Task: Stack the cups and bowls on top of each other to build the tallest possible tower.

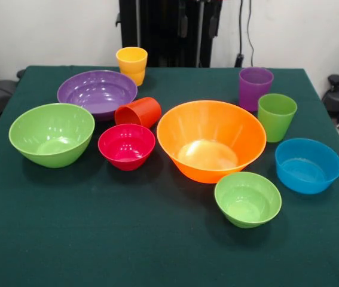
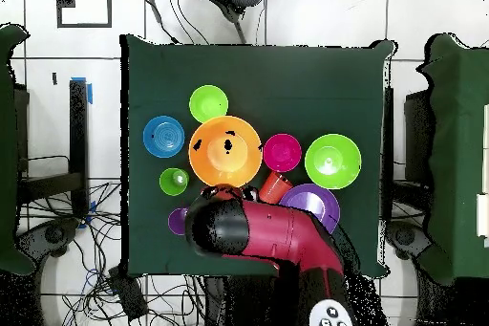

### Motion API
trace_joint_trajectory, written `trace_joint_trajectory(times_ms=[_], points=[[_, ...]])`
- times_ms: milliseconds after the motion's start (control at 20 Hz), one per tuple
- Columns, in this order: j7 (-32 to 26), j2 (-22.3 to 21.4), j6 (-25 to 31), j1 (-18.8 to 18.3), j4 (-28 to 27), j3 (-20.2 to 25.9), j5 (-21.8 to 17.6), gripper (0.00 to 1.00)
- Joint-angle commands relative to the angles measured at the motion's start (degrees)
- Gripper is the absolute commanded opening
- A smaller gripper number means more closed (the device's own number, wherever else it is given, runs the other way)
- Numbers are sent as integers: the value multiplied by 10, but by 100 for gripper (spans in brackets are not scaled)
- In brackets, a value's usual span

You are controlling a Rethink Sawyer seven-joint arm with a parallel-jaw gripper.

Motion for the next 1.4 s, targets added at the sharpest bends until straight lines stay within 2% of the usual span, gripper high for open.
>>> trace_joint_trajectory(times_ms=[50,350,650,1000,1400], points=[[-10,91,-34,-19,-56,56,-59,100],[-51,72,-23,-64,-59,91,-79,100],[-73,89,-3,-98,-96,110,-113,100],[-95,75,7,-148,-93,149,-145,100],[-72,89,-4,-167,-108,177,-169,100]])
